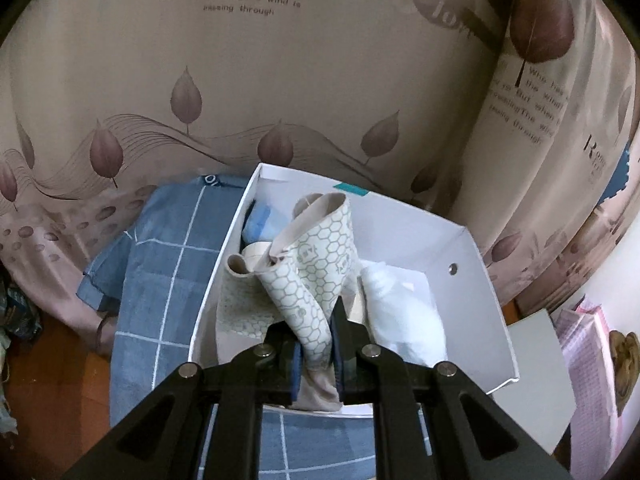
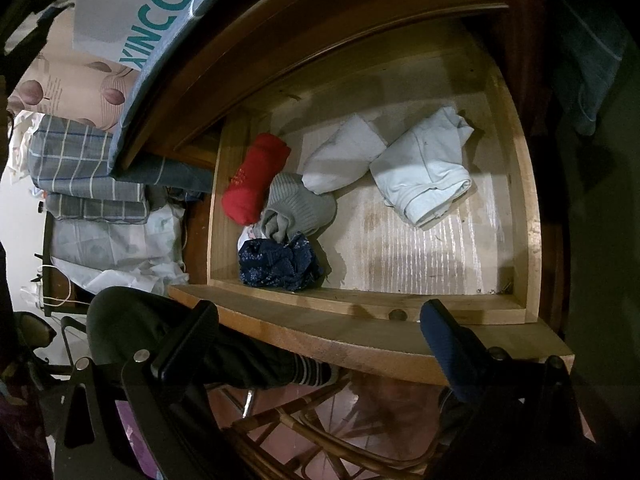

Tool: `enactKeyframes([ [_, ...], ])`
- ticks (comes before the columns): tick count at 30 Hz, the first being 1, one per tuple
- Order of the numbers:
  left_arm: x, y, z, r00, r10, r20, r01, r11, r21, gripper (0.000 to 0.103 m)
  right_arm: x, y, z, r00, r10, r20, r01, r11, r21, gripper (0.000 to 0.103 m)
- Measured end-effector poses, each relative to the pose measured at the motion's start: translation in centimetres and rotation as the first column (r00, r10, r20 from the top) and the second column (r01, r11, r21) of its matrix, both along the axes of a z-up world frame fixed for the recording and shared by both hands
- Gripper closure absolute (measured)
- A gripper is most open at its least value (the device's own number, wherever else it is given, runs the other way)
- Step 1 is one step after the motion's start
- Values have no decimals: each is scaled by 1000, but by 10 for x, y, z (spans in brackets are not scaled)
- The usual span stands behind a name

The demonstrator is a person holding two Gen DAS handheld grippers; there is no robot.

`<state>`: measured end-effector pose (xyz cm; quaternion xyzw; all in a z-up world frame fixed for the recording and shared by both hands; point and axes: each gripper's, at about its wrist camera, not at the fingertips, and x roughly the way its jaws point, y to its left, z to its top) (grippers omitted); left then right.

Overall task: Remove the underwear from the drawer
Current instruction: 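Open the left gripper to drop the bra into the white box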

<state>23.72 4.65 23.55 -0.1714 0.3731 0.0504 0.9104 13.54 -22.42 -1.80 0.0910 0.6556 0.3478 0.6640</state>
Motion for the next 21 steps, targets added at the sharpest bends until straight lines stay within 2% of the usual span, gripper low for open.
enactKeyframes([
  [8,2,-2,-15,999,35,-7,-35,999,28,83,0,0,0,1000,1,1,-1,1000,-1,2],
  [11,0,-3,-16,999,52,-2,-51,998,47,71,0,1,0,1000,1,1,-1,1000,-1,1],
  [13,-2,-5,-14,998,64,13,-65,995,74,56,0,1,0,1000,2,1,-2,1000,-1,1],
  [16,-6,-11,-7,996,69,58,-75,990,121,41,0,1,0,1000,2,2,-2,1000,-2,1],
  [21,-16,-25,10,990,59,125,-87,968,234,35,-1,1,1,1000,1,1,-1,1000,-2,1],
])
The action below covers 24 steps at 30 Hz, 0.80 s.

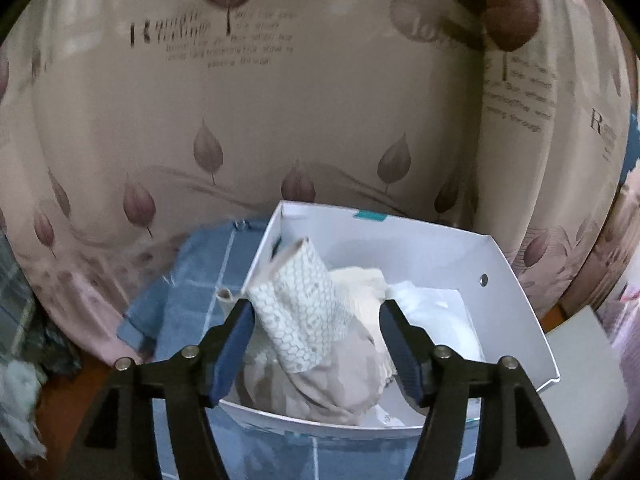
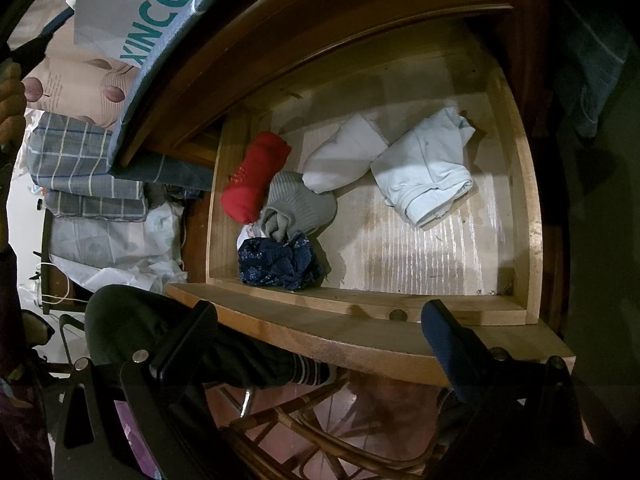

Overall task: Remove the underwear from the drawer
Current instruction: 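Open the left gripper to drop the bra into the white box, then move the left gripper back to the drawer while the right gripper lowers toward navy underwear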

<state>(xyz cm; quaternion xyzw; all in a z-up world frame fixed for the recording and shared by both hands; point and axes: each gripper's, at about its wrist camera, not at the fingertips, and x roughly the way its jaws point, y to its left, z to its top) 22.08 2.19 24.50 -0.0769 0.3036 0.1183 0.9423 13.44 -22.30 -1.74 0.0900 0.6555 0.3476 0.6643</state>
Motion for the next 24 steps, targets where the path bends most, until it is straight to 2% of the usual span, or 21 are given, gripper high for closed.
enactKeyframes([
  [6,-23,-14,12,998,-33,55,30,998,47,35,0,0,1,1000,0,1,0,1000,0,1],
  [12,-58,-22,6,996,-46,76,42,997,57,35,-1,-1,0,1000,3,3,-3,1000,-1,1],
  [17,-110,-12,-11,995,-47,87,46,999,12,35,-2,0,1,1000,4,7,-4,1000,-3,1],
  [24,-177,20,-68,1000,-16,27,18,995,-101,35,-5,10,6,999,31,43,-31,1000,-1,1],
])
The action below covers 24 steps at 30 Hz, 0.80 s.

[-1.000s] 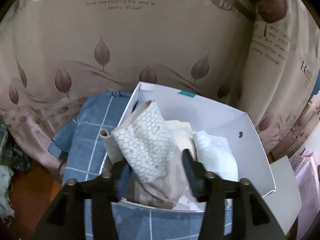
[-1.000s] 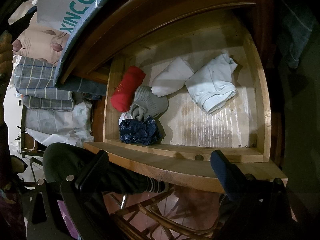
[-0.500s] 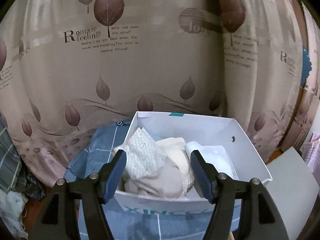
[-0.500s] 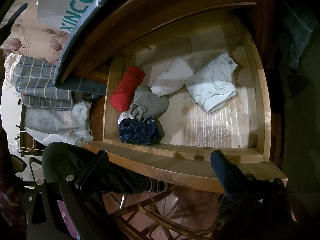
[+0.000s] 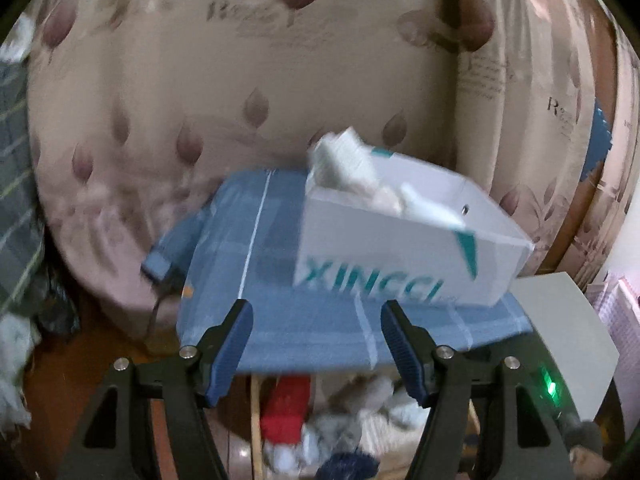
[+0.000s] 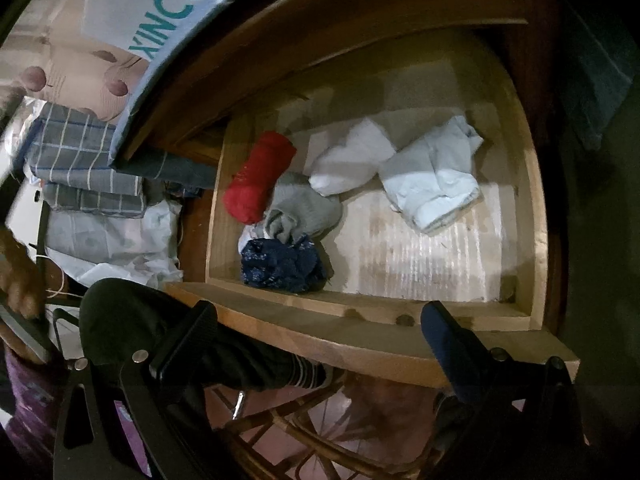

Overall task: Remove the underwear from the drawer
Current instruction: 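Move the left gripper back to the drawer while the right gripper lowers toward navy underwear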

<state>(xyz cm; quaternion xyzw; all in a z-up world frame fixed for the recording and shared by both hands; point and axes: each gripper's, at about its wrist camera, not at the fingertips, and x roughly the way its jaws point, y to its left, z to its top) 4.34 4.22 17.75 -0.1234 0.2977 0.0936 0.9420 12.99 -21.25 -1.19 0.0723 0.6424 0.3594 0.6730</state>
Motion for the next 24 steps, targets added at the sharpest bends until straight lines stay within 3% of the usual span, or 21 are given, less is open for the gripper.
enactKeyframes([
  [5,-25,22,-33,1000,7,-26,-9,994,-105,35,-5,22,3,999,47,-9,-47,999,18,1],
  [10,-32,30,-51,1000,-25,-12,22,976,-215,35,-1,44,-7,992,65,-104,-60,997,55,1],
  [13,-33,24,-49,1000,-27,2,26,984,-178,35,2,59,-19,984,82,-158,-78,996,36,1],
  [24,-15,1,-54,991,-123,-42,117,986,-122,35,1,110,-49,976,151,-159,-173,975,-137,1],
])
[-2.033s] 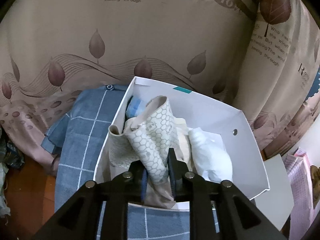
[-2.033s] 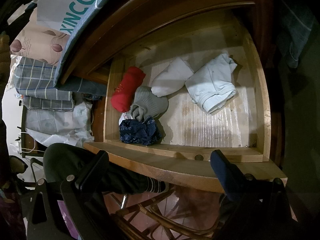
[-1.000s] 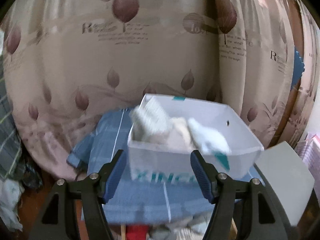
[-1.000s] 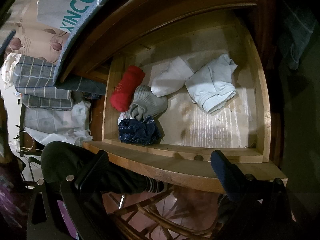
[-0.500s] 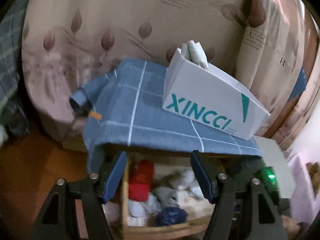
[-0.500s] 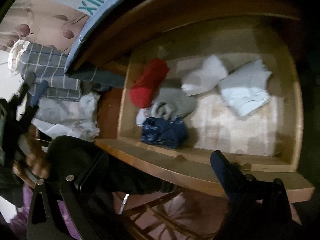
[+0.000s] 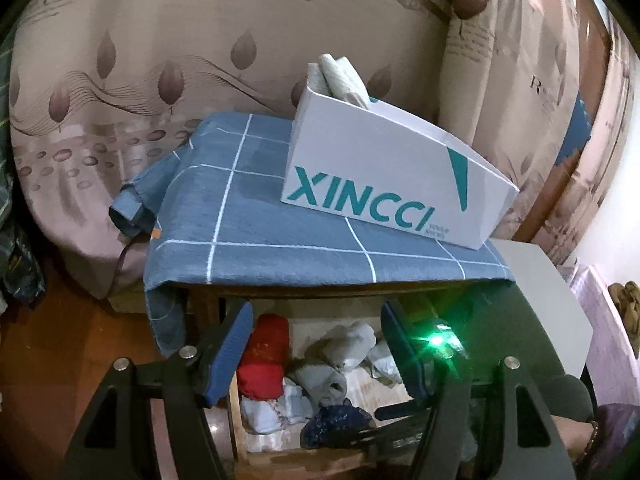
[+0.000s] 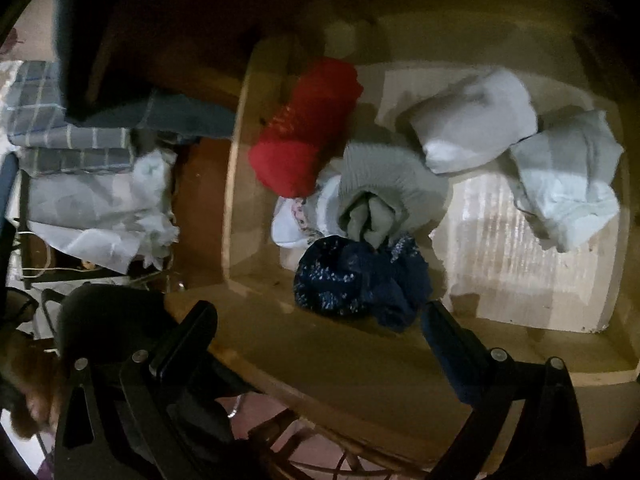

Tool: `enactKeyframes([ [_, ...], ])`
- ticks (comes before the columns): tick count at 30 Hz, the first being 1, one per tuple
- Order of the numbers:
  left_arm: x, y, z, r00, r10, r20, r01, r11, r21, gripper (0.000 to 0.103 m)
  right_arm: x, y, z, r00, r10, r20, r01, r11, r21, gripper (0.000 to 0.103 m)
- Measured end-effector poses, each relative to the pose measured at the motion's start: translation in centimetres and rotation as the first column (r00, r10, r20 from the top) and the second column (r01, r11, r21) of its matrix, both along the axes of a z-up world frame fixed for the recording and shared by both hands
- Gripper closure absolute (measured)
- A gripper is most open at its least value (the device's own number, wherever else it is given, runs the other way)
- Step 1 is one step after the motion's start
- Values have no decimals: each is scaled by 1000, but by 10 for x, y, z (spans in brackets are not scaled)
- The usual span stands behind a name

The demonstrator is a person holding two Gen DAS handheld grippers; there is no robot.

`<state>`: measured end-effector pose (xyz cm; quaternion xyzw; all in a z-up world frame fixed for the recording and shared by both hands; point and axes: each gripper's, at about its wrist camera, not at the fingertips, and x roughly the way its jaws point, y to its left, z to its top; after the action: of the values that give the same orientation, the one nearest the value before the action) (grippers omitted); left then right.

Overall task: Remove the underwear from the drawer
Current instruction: 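Move the left gripper back to the drawer while the right gripper lowers toward navy underwear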

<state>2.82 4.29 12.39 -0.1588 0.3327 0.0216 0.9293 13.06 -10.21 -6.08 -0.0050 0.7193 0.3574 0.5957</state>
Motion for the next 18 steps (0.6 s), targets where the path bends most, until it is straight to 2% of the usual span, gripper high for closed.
enactKeyframes([
  [5,2,6,-4,1000,14,-17,-15,999,-40,35,-3,-3,-16,999,27,-23,-28,999,-36,2],
  [6,2,8,-5,1000,18,-20,-19,998,-52,35,-4,-4,-17,999,26,-26,-27,999,-31,8],
  [7,2,12,-6,999,25,-26,-27,997,-75,35,-2,-9,-18,999,27,-28,-27,999,-24,21],
  [8,2,14,-8,999,32,-30,-34,995,-92,35,-3,-11,-18,999,31,-24,-32,999,-24,30],
  [10,2,21,-11,998,49,-38,-53,990,-132,35,-4,-14,-21,999,44,-12,-45,998,-33,62],
  [11,3,24,-13,998,55,-41,-61,986,-153,35,-2,-20,-20,999,48,0,-48,998,-38,68],
  [13,2,27,-14,997,64,-46,-71,983,-172,35,-1,-27,-16,998,54,24,-53,998,-36,92],
  [14,2,28,-15,997,67,-49,-74,982,-176,35,1,-33,-13,997,63,43,-61,997,-42,97],
  [18,2,31,-16,996,70,-54,-78,980,-183,35,2,-47,-6,995,52,88,-49,998,-35,96],
])
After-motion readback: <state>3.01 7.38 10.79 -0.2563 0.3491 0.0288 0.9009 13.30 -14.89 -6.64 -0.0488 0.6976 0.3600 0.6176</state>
